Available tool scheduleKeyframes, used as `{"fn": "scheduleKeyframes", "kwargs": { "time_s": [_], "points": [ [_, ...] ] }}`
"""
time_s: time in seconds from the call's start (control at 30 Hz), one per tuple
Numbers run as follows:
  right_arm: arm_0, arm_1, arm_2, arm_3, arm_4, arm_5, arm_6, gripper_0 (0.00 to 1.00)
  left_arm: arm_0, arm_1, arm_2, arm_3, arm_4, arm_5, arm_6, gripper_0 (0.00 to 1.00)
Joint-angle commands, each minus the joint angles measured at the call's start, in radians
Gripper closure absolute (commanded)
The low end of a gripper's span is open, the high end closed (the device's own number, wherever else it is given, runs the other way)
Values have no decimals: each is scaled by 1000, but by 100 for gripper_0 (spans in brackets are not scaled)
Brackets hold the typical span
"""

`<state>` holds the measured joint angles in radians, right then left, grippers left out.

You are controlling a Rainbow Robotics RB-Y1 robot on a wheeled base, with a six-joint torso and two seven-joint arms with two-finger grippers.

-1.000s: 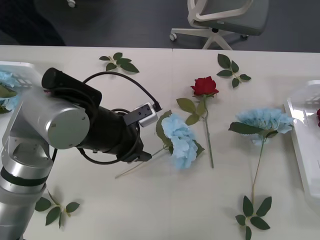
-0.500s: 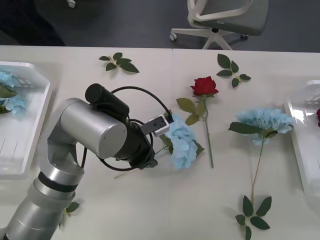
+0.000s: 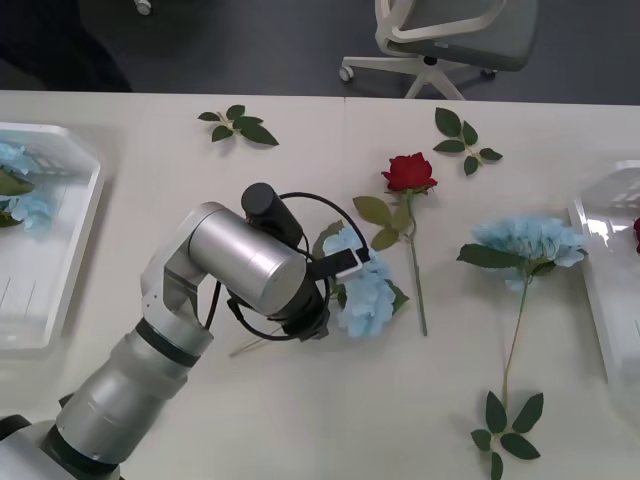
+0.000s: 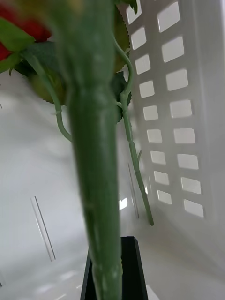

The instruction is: Put the red flowers into the right box and the blue flowers into the left box

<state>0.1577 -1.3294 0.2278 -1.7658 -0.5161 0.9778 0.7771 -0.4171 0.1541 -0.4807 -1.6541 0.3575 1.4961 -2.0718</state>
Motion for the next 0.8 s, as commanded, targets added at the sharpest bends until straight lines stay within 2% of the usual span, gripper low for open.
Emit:
{"fn": "scheduleKeyframes", "kwargs": {
  "time_s": [0.03,0.07,0.1,0.13,0.2,0.27,0.33,0.4,0.43,0.47,0.5,0.63,0.73,0.77,0.8],
  "points": [
    [-10,-8,-13,3,-5,12,-7,99,-34,-36,7,42,-12,-42,42,0],
    [-10,-8,-13,3,-5,13,-7,86,-37,-42,7,53,-14,-48,42,0],
    [-10,-10,-12,3,-5,13,-7,79,-38,-44,7,60,-15,-53,41,0],
    [-10,-10,-10,3,-5,13,-7,67,-43,-48,7,73,-17,-57,41,0],
    [-10,-13,-4,2,4,13,-7,52,-43,-53,7,76,-20,-59,41,0],
    [-10,-14,10,-4,28,12,-13,22,-43,-53,5,76,-22,-57,41,0],
    [-9,-14,16,-11,44,10,-15,17,-43,-53,4,76,-23,-59,41,0],
    [-9,-16,27,-21,68,7,-15,17,-43,-53,4,80,-25,-59,41,0],
    [-9,-17,30,-29,76,6,-18,17,-43,-53,4,80,-26,-57,41,6],
    [-9,-17,31,-40,76,2,-21,17,-43,-53,4,80,-28,-59,41,18],
    [-9,-17,30,-50,74,1,-24,16,-43,-53,5,80,-31,-57,41,25],
    [-10,-37,13,-144,42,21,-39,17,-43,-53,5,91,-43,-57,41,46],
    [-10,-39,-56,-247,-42,119,-42,17,-42,-53,4,100,-52,-59,41,72],
    [-10,-37,-87,-297,-73,168,-41,16,-43,-53,4,105,-57,-59,41,87],
    [-12,-37,-104,-327,-90,194,-39,17,-43,-53,4,106,-58,-60,41,93]
  ]
}}
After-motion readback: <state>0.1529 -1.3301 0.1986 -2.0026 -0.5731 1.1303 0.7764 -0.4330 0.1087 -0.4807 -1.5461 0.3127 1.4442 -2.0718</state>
